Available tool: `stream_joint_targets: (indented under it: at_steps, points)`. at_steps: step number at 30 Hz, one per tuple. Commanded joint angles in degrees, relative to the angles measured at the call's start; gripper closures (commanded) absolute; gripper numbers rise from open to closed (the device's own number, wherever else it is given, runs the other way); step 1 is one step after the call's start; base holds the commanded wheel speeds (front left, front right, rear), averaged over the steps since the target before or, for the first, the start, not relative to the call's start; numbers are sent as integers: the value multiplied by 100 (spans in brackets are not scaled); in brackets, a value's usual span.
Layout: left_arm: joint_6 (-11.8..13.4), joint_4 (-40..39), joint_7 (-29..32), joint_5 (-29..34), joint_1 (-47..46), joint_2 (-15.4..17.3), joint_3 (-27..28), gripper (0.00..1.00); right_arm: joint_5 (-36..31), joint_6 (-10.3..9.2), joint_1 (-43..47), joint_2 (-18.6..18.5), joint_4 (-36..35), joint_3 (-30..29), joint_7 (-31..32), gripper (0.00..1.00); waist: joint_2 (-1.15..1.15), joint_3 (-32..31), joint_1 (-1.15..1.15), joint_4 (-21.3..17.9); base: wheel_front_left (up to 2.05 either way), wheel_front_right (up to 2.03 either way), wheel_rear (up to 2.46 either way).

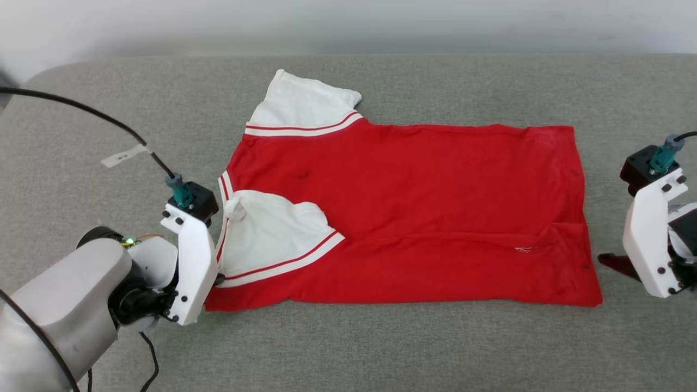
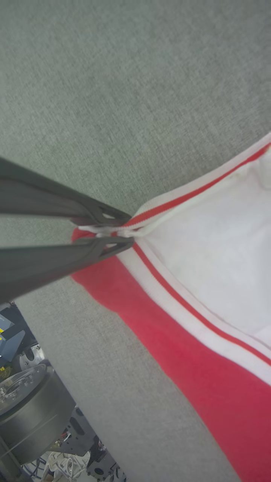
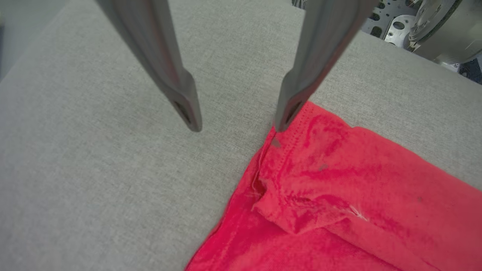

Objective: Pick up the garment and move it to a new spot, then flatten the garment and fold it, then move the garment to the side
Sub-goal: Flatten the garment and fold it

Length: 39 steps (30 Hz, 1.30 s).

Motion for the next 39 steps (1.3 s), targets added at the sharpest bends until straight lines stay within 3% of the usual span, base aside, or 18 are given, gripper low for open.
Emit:
stream_joint_targets:
  at_steps: [1,7,13,14,15,25,34,39]
  points:
    - [-5,-35,-33,46,-107,-2,-30,100,70,-2,70,179,164,-41,15,0,0,84,0,61,0,0,0]
    - [-6,-103,-114,143,-254,-32,-105,100,182,-2,345,646,645,-81,-98,0,0,274,0,132,0,0,0]
    - [-6,-104,-183,190,-328,-41,-196,100,178,-1,824,1088,999,335,-277,0,0,393,0,125,0,0,0]
    - [-6,-92,-194,181,-313,-30,-206,100,169,0,802,1115,983,361,-374,55,0,388,0,103,0,0,0]
    - [-6,-79,-213,168,-288,-16,-222,100,180,0,758,1115,975,364,-462,100,0,370,0,80,0,0,0]
    - [-7,-175,-365,-109,126,255,-331,100,380,-2,434,407,453,456,-1176,100,0,-336,0,-90,0,0,0]
    - [114,-825,-464,-288,774,599,-500,100,772,-4,1109,-420,-257,564,-1436,100,0,-758,0,-103,0,0,0]
    - [265,-950,-541,-324,1105,655,-603,100,798,-4,1579,-494,-283,547,-1499,100,0,-713,0,-155,0,0,0]
